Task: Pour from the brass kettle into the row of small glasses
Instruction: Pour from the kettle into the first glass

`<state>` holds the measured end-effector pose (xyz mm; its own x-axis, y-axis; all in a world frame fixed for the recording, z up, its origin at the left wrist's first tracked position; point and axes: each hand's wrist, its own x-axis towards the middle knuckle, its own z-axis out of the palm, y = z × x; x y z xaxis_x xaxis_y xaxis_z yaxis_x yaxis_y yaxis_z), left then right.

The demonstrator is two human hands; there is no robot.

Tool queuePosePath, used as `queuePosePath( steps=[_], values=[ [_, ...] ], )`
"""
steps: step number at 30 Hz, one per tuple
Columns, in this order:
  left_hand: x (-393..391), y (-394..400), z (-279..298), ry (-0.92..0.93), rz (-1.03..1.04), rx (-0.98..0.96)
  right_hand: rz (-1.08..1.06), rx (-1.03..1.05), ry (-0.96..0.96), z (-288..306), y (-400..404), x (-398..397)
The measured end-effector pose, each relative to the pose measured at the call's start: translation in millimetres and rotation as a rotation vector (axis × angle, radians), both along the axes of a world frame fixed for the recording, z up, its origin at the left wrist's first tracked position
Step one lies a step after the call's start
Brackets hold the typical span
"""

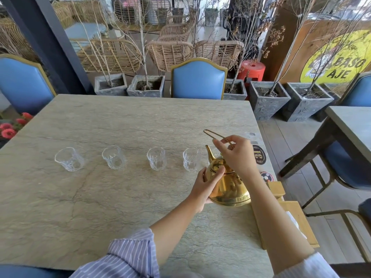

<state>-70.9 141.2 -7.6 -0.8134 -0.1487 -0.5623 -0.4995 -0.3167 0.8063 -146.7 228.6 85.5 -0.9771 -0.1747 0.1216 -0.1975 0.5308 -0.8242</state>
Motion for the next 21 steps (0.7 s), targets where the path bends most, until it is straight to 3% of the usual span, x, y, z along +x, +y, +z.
queuePosePath(
  steps=[21],
  values=[
    [10,-7,23,-0.162,0.140,0.154,0.184,0.148,-0.056,16,-42,-21]
  ],
)
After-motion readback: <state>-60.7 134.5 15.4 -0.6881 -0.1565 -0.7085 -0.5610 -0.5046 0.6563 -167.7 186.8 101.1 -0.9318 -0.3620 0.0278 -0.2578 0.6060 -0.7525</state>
